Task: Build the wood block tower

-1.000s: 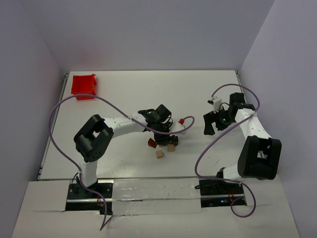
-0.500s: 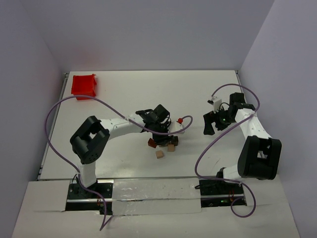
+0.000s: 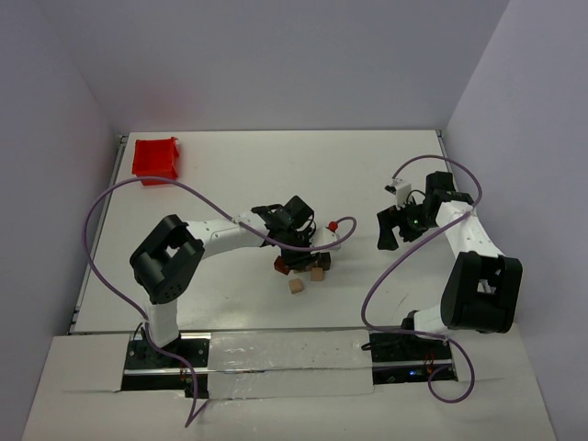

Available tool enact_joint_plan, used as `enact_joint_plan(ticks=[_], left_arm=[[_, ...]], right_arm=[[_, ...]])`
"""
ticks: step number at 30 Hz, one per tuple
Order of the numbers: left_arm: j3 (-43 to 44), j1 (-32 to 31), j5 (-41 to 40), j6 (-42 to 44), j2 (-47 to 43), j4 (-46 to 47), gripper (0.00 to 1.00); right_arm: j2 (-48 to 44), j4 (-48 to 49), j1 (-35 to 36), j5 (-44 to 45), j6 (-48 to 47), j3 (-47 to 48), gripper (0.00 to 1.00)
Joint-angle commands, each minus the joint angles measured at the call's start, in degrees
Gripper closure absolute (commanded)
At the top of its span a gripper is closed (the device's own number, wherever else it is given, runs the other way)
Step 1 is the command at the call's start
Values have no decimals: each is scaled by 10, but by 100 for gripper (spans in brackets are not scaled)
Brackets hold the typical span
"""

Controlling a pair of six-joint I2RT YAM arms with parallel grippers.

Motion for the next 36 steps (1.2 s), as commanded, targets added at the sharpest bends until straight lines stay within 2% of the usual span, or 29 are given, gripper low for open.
enact_joint_plan(ticks=[1, 22, 25, 30, 36], left_arm=[[12, -2, 18, -3, -16, -6, 55], [42, -2, 12, -6, 11, -5, 57], [41, -2, 14, -5, 11, -5, 51], [38, -2, 14, -4, 9, -4, 35], [39, -2, 10, -3, 12, -1, 31]], right_arm=[[-7, -4, -5, -6, -5, 8, 0], [-6, -6, -5, -3, -7, 6, 0], [-7, -5, -5, -1, -7, 4, 0], [-8, -5, -5, -1, -7, 4, 0], [-8, -5, -5, -1, -5, 5, 0]])
